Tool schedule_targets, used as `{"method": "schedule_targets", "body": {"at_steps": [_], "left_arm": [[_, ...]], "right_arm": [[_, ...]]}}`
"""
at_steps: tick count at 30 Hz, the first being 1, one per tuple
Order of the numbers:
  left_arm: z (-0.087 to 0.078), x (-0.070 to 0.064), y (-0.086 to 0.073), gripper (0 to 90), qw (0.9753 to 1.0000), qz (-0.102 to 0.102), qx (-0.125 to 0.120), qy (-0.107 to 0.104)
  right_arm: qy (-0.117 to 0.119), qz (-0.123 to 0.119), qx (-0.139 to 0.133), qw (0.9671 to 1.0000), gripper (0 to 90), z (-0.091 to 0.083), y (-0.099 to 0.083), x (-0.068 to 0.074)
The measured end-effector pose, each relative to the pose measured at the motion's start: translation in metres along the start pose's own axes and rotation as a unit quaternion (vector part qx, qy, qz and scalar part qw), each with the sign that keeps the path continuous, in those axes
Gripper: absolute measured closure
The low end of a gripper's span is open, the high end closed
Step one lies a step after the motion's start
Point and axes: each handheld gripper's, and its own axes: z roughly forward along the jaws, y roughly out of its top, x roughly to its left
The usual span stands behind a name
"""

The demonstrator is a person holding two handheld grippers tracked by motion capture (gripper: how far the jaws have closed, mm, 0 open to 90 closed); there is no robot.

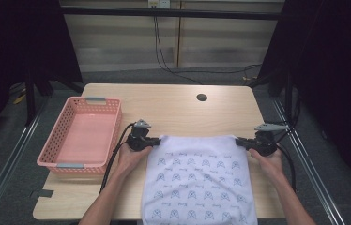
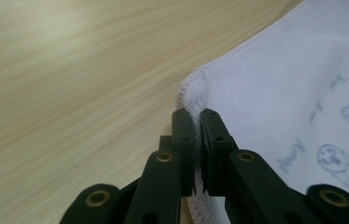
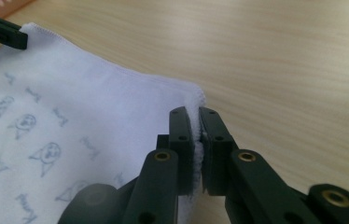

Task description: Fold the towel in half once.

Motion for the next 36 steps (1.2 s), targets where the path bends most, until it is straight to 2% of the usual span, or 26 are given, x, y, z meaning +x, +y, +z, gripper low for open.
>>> {"method": "schedule_targets", "body": {"at_steps": [1, 2, 5, 6, 7, 9, 12, 13, 14, 15, 17, 18, 21, 22, 24, 25, 27, 28, 29, 30, 31, 32, 33, 34, 35, 36], "left_arm": [[-0.004, 0.000, 0.002, 85.9, 1.0000, -0.001, -0.009, -0.002], [-0.012, 0.000, 0.005, 86.0, 0.9996, -0.004, -0.024, -0.013], [-0.031, 0.000, 0.018, 86.1, 0.9981, -0.004, -0.059, -0.019], [-0.040, 0.000, 0.027, 86.1, 0.9973, 0.001, -0.072, -0.013], [-0.050, 0.000, 0.036, 86.1, 0.9963, 0.008, -0.086, -0.009], [-0.064, 0.002, 0.048, 86.1, 0.9943, 0.009, -0.106, -0.006], [-0.083, 0.005, 0.071, 86.2, 0.9921, 0.020, -0.124, 0.002], [-0.086, 0.005, 0.076, 86.2, 0.9915, 0.021, -0.129, 0.003], [-0.090, 0.004, 0.083, 86.2, 0.9905, 0.026, -0.134, 0.008], [-0.093, 0.004, 0.089, 86.3, 0.9895, 0.027, -0.141, 0.009], [-0.096, 0.005, 0.099, 86.3, 0.9881, 0.024, -0.152, 0.010], [-0.096, 0.007, 0.103, 86.3, 0.9879, 0.023, -0.153, 0.013], [-0.095, 0.015, 0.119, 86.3, 0.9882, 0.016, -0.152, 0.008], [-0.095, 0.015, 0.119, 86.3, 0.9882, 0.016, -0.152, 0.008], [-0.094, 0.018, 0.127, 86.3, 0.9878, 0.016, -0.155, 0.011], [-0.095, 0.019, 0.133, 86.4, 0.9871, 0.013, -0.159, 0.011], [-0.102, 0.020, 0.153, 86.3, 0.9849, 0.022, -0.170, 0.024], [-0.102, 0.020, 0.153, 86.3, 0.9849, 0.022, -0.170, 0.024], [-0.107, 0.018, 0.161, 86.3, 0.9834, 0.025, -0.178, 0.027], [-0.118, 0.014, 0.173, 86.4, 0.9800, 0.035, -0.194, 0.025], [-0.118, 0.014, 0.173, 86.4, 0.9800, 0.035, -0.194, 0.025], [-0.124, 0.012, 0.177, 86.4, 0.9777, 0.035, -0.206, 0.025], [-0.130, 0.010, 0.177, 86.4, 0.9765, 0.039, -0.211, 0.019], [-0.130, 0.009, 0.173, 86.4, 0.9769, 0.043, -0.208, 0.026], [-0.128, 0.010, 0.167, 86.3, 0.9780, 0.043, -0.203, 0.023], [-0.128, 0.010, 0.167, 86.3, 0.9780, 0.043, -0.203, 0.023]], "right_arm": [[0.000, 0.000, 0.000, 1.0000, 85.0, 0.000, 0.000, 0.000], [0.002, 0.002, -0.008, 1.0000, 85.0, -0.004, 0.002, -0.001], [0.004, 0.012, -0.046, 0.9989, 85.2, -0.018, 0.019, -0.005], [0.004, 0.012, -0.046, 0.9989, 85.2, -0.018, 0.019, -0.005], [0.006, 0.011, -0.059, 0.9982, 85.2, -0.022, 0.027, -0.005], [0.006, 0.005, -0.076, 0.9971, 85.2, -0.029, 0.042, -0.005], [0.005, -0.002, -0.099, 0.9951, 85.2, -0.041, 0.066, -0.008], [0.001, -0.010, -0.105, 0.9945, 85.2, -0.047, 0.080, -0.007], [0.001, -0.010, -0.105, 0.9945, 85.2, -0.047, 0.080, -0.007], [-0.005, -0.020, -0.108, 0.9939, 85.2, -0.051, 0.096, -0.004], [-0.010, -0.027, -0.115, 0.9929, 85.3, -0.054, 0.109, -0.004], [-0.010, -0.027, -0.115, 0.9929, 85.3, -0.054, 0.109, -0.004], [-0.018, -0.028, -0.121, 0.9921, 85.4, -0.055, 0.130, -0.010], [-0.018, -0.028, -0.121, 0.9921, 85.4, -0.055, 0.130, -0.010], [-0.021, -0.022, -0.121, 0.9921, 85.5, -0.052, 0.143, -0.019], [-0.023, -0.020, -0.122, 0.9921, 85.5, -0.051, 0.148, -0.021], [-0.018, -0.006, -0.127, 0.9917, 85.5, -0.049, 0.160, -0.026], [-0.018, -0.006, -0.127, 0.9917, 85.5, -0.049, 0.160, -0.026], [-0.024, -0.010, -0.125, 0.9918, 85.5, -0.050, 0.173, -0.028], [-0.025, -0.013, -0.129, 0.9912, 85.6, -0.052, 0.180, -0.028], [-0.026, -0.013, -0.135, 0.9904, 85.6, -0.056, 0.186, -0.028], [-0.026, -0.013, -0.135, 0.9904, 85.6, -0.056, 0.186, -0.028], [-0.024, -0.012, -0.146, 0.9889, 85.7, -0.063, 0.194, -0.028], [-0.015, -0.009, -0.151, 0.9884, 85.7, -0.065, 0.194, -0.028], [-0.001, 0.001, -0.156, 0.9878, 85.8, -0.066, 0.191, -0.028], [0.007, 0.005, -0.156, 0.9876, 85.9, -0.064, 0.185, -0.026]]}}
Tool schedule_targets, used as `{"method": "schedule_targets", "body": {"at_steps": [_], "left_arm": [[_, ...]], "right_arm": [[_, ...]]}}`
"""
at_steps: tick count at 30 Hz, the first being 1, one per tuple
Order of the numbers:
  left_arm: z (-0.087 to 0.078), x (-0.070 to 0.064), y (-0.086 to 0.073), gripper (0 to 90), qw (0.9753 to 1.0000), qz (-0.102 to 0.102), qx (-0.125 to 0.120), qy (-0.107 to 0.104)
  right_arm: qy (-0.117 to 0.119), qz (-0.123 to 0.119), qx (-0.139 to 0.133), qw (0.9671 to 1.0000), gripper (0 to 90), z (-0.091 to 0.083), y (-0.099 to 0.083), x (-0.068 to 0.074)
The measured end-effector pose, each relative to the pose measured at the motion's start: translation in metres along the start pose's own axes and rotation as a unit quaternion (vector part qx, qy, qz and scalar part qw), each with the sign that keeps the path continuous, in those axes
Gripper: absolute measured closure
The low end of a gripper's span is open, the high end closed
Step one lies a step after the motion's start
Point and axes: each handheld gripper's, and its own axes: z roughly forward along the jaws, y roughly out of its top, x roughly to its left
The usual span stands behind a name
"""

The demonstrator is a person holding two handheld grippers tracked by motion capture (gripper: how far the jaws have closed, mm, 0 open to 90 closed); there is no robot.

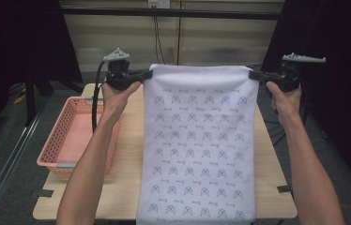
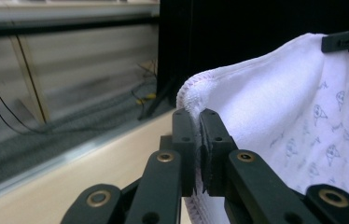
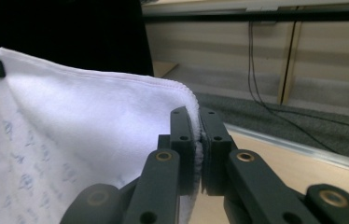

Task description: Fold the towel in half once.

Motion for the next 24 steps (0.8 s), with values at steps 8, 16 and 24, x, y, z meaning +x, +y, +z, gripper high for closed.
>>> {"method": "schedule_targets", "body": {"at_steps": [8, 16, 24], "left_arm": [[-0.014, -0.018, -0.064, 86.3, 0.9982, -0.002, 0.054, -0.026], [-0.050, -0.064, -0.108, 86.2, 0.9944, 0.020, 0.081, -0.066], [-0.084, -0.095, -0.166, 86.2, 0.9869, -0.014, 0.123, -0.104]], "right_arm": [[0.029, -0.006, 0.036, 0.9989, 86.0, -0.016, -0.055, 0.020], [0.050, -0.016, 0.059, 0.9969, 86.0, -0.069, -0.106, 0.054], [0.069, -0.036, 0.147, 0.9860, 85.9, -0.112, -0.173, 0.089]]}}
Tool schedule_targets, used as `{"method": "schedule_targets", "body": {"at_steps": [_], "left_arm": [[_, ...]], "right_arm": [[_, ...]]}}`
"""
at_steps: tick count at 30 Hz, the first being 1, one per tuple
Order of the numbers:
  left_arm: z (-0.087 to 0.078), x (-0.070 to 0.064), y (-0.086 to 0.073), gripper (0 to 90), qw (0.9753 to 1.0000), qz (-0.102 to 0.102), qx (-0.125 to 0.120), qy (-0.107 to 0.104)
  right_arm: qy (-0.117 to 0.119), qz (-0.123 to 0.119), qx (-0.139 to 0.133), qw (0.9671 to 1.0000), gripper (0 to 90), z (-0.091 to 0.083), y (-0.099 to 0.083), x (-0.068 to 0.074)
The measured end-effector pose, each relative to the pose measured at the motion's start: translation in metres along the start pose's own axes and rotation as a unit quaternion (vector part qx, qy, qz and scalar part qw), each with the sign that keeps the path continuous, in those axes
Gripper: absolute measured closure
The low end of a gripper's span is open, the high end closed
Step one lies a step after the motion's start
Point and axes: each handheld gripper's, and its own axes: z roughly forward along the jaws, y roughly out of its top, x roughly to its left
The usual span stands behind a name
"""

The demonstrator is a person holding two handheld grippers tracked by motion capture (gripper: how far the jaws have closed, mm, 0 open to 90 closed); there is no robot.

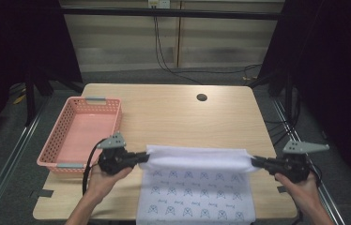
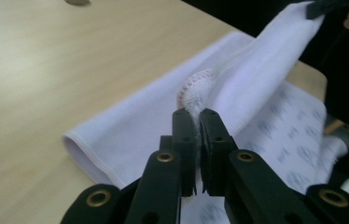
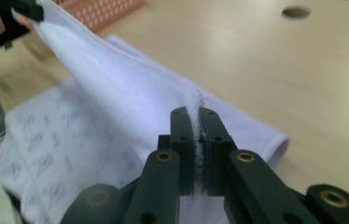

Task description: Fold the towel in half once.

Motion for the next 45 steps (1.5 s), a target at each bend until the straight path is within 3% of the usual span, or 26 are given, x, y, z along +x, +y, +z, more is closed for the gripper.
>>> {"method": "schedule_targets", "body": {"at_steps": [3, 4, 6, 8, 11, 15, 17, 19, 20, 22, 25, 30, 34, 35, 37, 38, 39, 45], "left_arm": [[0.003, -0.013, -0.016, 86.2, 0.9994, -0.003, 0.033, -0.003], [0.006, -0.016, -0.022, 85.8, 0.9984, -0.015, 0.054, -0.008], [0.012, -0.017, -0.036, 85.8, 0.9962, -0.026, 0.081, -0.016], [0.018, -0.019, -0.050, 85.8, 0.9940, -0.035, 0.101, -0.022], [0.020, -0.020, -0.062, 85.8, 0.9924, -0.040, 0.113, -0.028], [0.026, -0.020, -0.072, 85.3, 0.9881, -0.037, 0.146, -0.031], [0.030, -0.021, -0.072, 84.8, 0.9865, -0.023, 0.160, -0.027], [0.034, -0.018, -0.072, 85.1, 0.9849, -0.030, 0.169, -0.025], [0.035, -0.018, -0.072, 85.1, 0.9850, -0.034, 0.167, -0.025], [0.038, -0.014, -0.070, 85.4, 0.9863, -0.019, 0.163, -0.021], [0.045, -0.003, -0.064, 85.7, 0.9875, -0.035, 0.153, -0.005], [0.059, 0.014, -0.050, 85.8, 0.9878, -0.030, 0.151, 0.026], [0.068, 0.028, -0.043, 86.0, 0.9889, -0.040, 0.139, 0.036], [0.070, 0.034, -0.042, 85.9, 0.9892, -0.054, 0.133, 0.034], [0.074, 0.043, -0.040, 85.9, 0.9910, -0.044, 0.121, 0.037], [0.075, 0.046, -0.039, 85.9, 0.9914, -0.050, 0.115, 0.038], [0.079, 0.050, -0.036, 86.0, 0.9911, -0.051, 0.114, 0.046], [0.092, 0.067, -0.023, 86.0, 0.9901, -0.050, 0.111, 0.069]], "right_arm": [[0.006, 0.008, 0.019, 0.9998, 85.9, 0.002, -0.015, 0.006], [0.005, 0.007, 0.057, 0.9983, 85.8, 0.010, -0.035, 0.011], [0.007, 0.012, 0.071, 0.9974, 85.8, 0.013, -0.041, 0.013], [0.018, 0.005, 0.119, 0.9927, 85.7, 0.022, -0.057, 0.017], [0.028, 0.017, 0.124, 0.9918, 85.7, 0.028, -0.064, 0.018], [0.027, 0.026, 0.168, 0.9851, 85.7, 0.044, -0.075, 0.017], [0.028, 0.031, 0.164, 0.9856, 85.8, 0.044, -0.076, 0.016], [0.019, 0.027, 0.159, 0.9867, 86.0, 0.046, -0.077, 0.016], [0.019, 0.027, 0.159, 0.9867, 86.0, 0.046, -0.077, 0.016], [0.012, 0.030, 0.155, 0.9874, 86.1, 0.047, -0.076, 0.015], [-0.004, 0.025, 0.144, 0.9893, 86.1, 0.052, -0.072, 0.007], [-0.029, 0.017, 0.137, 0.9901, 86.1, 0.067, -0.059, -0.009], [-0.039, 0.021, 0.131, 0.9903, 86.2, 0.078, -0.050, -0.022], [-0.039, 0.023, 0.130, 0.9904, 86.2, 0.080, -0.047, -0.025], [-0.040, 0.024, 0.127, 0.9908, 86.1, 0.086, -0.042, -0.033], [-0.040, 0.014, 0.124, 0.9913, 86.1, 0.089, -0.040, -0.037], [-0.039, 0.017, 0.120, 0.9919, 86.1, 0.093, -0.037, -0.045], [-0.049, 0.023, 0.114, 0.9920, 86.1, 0.106, -0.025, -0.062]]}}
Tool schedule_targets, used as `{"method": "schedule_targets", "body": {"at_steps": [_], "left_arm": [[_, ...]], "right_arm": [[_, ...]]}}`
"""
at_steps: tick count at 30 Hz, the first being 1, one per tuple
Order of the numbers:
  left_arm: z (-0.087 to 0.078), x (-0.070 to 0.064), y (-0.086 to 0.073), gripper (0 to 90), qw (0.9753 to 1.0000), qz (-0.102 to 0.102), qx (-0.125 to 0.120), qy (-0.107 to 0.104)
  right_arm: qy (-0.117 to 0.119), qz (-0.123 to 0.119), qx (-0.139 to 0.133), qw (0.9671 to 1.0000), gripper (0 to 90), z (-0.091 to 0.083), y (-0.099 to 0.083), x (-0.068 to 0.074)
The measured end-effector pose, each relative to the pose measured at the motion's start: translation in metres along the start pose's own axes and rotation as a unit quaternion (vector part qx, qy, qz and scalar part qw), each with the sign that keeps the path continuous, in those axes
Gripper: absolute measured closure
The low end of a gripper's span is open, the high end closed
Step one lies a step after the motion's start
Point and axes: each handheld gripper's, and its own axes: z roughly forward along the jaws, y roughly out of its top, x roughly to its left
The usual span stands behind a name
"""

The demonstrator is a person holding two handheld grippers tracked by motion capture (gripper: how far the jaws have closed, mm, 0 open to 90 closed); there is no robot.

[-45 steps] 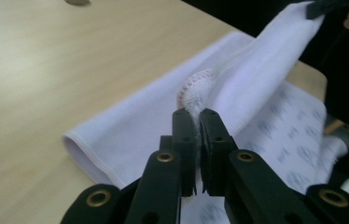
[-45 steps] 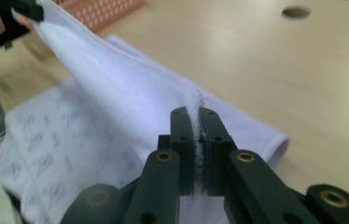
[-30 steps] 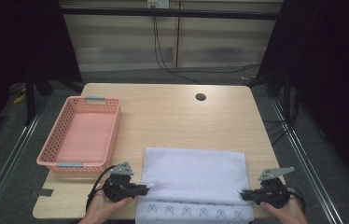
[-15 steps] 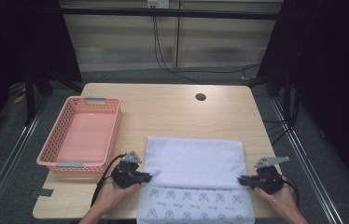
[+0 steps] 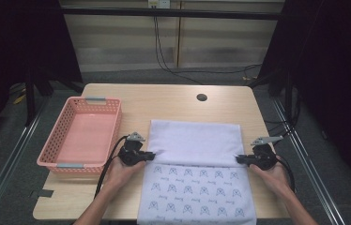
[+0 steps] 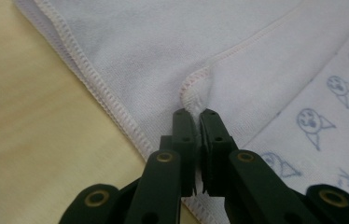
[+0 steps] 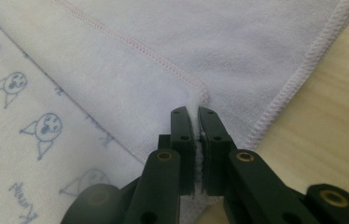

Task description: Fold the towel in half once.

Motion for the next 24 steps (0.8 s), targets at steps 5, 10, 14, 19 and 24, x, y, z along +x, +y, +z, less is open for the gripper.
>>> {"method": "schedule_targets", "body": {"at_steps": [5, 10, 14, 19, 24], "left_arm": [[0.012, 0.020, 0.021, 86.0, 0.9998, -0.013, 0.002, 0.016], [0.023, 0.037, 0.035, 85.9, 0.9990, -0.031, -0.008, 0.031], [0.028, 0.047, 0.044, 86.0, 0.9987, -0.035, -0.004, 0.037], [0.033, 0.058, 0.052, 86.0, 0.9982, -0.039, -0.007, 0.045], [0.039, 0.068, 0.060, 86.0, 0.9973, -0.048, -0.016, 0.053]], "right_arm": [[-0.011, 0.009, -0.003, 0.9999, 86.1, 0.014, 0.018, -0.016], [-0.017, 0.020, -0.014, 0.9995, 86.1, 0.029, 0.037, -0.035], [-0.023, 0.030, -0.022, 0.9990, 86.1, 0.038, 0.048, -0.046], [-0.032, 0.052, -0.040, 0.9973, 86.2, 0.049, 0.058, -0.056], [-0.051, 0.059, -0.040, 0.9962, 86.1, 0.058, 0.070, -0.062]]}}
